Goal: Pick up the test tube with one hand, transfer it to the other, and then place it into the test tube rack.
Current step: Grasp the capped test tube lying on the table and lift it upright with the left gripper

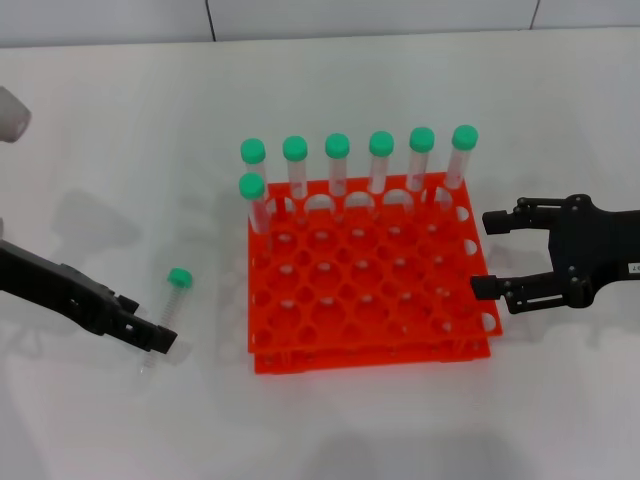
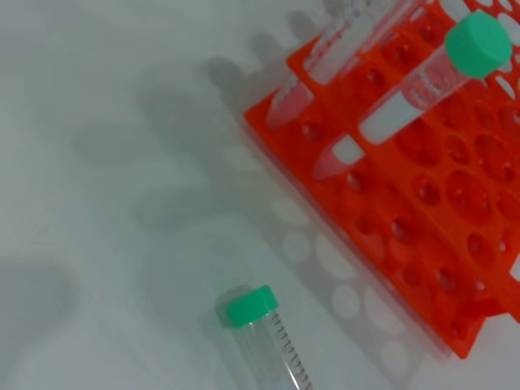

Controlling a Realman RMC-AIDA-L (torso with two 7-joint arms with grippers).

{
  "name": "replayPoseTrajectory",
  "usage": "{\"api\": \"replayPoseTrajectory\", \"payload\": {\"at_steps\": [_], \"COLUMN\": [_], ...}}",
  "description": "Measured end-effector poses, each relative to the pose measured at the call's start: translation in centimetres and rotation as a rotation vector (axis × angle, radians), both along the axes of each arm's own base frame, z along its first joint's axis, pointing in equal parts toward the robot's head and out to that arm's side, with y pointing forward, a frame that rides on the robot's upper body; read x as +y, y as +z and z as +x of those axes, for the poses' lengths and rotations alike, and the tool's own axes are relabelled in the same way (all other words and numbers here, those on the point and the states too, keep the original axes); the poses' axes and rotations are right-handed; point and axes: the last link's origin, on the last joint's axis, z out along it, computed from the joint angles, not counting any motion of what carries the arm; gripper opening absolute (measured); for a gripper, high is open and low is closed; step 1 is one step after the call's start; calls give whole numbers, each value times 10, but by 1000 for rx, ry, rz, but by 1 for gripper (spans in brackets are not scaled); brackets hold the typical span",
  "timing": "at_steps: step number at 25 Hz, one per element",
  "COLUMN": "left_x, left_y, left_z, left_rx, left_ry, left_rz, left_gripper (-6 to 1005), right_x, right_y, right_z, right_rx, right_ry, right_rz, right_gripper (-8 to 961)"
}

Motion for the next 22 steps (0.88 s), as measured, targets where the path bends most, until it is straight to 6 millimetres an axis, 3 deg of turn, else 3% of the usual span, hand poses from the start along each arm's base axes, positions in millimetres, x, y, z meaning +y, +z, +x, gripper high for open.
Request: {"api": "replayPoseTrajectory", "payload": {"at_steps": [22], "left_x": [3], "left_y": [-5], "left_z": [-3], "left_rx": [79], "left_ry": [2], "left_rz": [-44], "left_gripper": [888], "right_x": [-1], "right_y": [-1], "right_z": [2], "right_rx": [5], "right_ry": [-10], "right_rz": [1], "right_gripper": [842]}}
